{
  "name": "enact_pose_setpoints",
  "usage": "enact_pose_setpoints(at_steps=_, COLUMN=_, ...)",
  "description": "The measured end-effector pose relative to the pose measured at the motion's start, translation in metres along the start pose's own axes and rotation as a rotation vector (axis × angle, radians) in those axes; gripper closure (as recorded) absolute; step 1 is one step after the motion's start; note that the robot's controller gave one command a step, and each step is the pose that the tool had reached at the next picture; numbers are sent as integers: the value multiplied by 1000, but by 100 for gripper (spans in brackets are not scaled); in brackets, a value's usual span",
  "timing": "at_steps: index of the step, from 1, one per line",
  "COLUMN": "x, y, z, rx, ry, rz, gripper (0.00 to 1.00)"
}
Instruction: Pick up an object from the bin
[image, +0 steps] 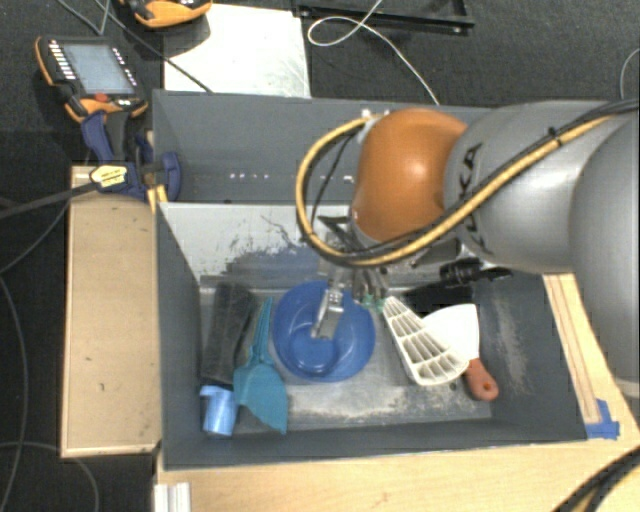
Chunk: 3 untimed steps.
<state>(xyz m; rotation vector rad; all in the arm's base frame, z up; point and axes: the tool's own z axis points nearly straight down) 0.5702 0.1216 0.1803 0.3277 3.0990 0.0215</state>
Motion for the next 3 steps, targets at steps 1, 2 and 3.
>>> enact_pose_setpoints(at_steps=1, x=0, y=0, z=0, rx=0, ry=0, rz=1, gripper=0)
enact_pose_setpoints(at_steps=2, x=-21, y=-11, z=64, rx=-3, ry=-5, rz=205, gripper=0)
enact_pose_setpoints(at_steps=3, x=-15, y=3, z=84, rx=0, ry=1, rz=93, gripper=0)
